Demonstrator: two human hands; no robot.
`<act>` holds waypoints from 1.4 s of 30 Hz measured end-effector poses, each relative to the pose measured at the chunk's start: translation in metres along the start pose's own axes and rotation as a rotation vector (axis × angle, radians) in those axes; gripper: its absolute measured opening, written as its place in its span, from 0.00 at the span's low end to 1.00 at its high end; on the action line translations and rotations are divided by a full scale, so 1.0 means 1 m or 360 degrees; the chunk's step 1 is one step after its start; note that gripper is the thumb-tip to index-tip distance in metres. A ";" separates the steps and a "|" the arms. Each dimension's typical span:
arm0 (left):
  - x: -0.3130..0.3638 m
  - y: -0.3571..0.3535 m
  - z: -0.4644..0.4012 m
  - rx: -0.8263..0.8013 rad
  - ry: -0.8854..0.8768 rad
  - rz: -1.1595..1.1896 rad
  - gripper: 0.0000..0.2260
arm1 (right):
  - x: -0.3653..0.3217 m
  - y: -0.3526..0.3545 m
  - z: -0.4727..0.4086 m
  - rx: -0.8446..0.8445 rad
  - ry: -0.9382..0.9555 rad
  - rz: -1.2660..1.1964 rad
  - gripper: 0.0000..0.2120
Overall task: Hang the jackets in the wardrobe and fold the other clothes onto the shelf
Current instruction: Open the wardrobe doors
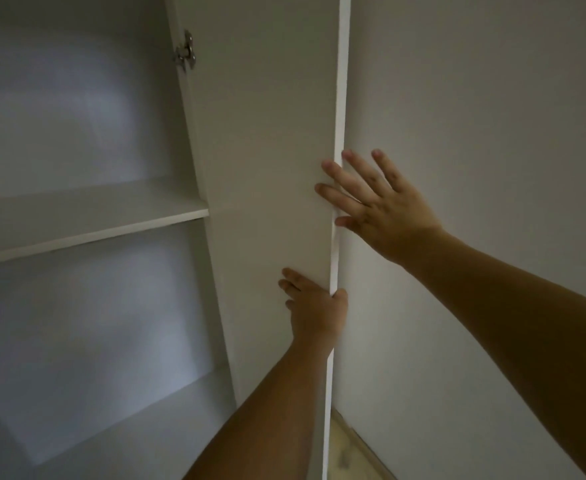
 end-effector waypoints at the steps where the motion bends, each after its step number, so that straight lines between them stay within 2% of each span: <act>1: 0.000 0.000 0.000 0.0009 0.0000 0.0000 0.44 | 0.001 0.001 -0.001 0.0003 -0.0005 -0.0022 0.29; 13: -0.007 0.013 -0.001 -0.0114 0.0000 -0.0019 0.49 | -0.008 0.013 0.002 -0.0058 -0.0062 -0.0064 0.30; 17: -0.012 0.029 0.004 -0.0145 -0.0141 -0.0054 0.52 | -0.006 0.029 0.014 -0.0101 -0.0144 -0.0170 0.30; 21: -0.009 0.045 0.025 0.0193 -0.0500 -0.0380 0.43 | 0.000 0.048 0.044 -0.0208 -0.0248 -0.0288 0.29; 24: -0.001 0.052 0.044 0.0425 -0.0612 -0.0574 0.41 | 0.006 0.063 0.070 -0.0303 -0.0338 -0.0384 0.29; 27: 0.010 0.053 0.061 0.0545 -0.0719 -0.0791 0.38 | 0.011 0.074 0.095 -0.0409 -0.0434 -0.0483 0.31; 32: 0.021 0.046 0.082 0.0487 -0.0923 -0.0989 0.37 | 0.013 0.088 0.130 -0.0547 -0.0567 -0.0556 0.30; 42: 0.027 0.008 0.084 0.0208 -0.1391 -0.1013 0.32 | 0.002 0.093 0.188 -0.0867 -0.0942 -0.0573 0.29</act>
Point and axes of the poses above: each hand's wrist, its own z-axis away from the middle knuckle, its own y-axis out of the back of the hand, x = y × z, the point moved 1 cm from there along -z, towards the middle knuckle, and after that the axes turned 4 degrees about -z, right-handed, at the moved point
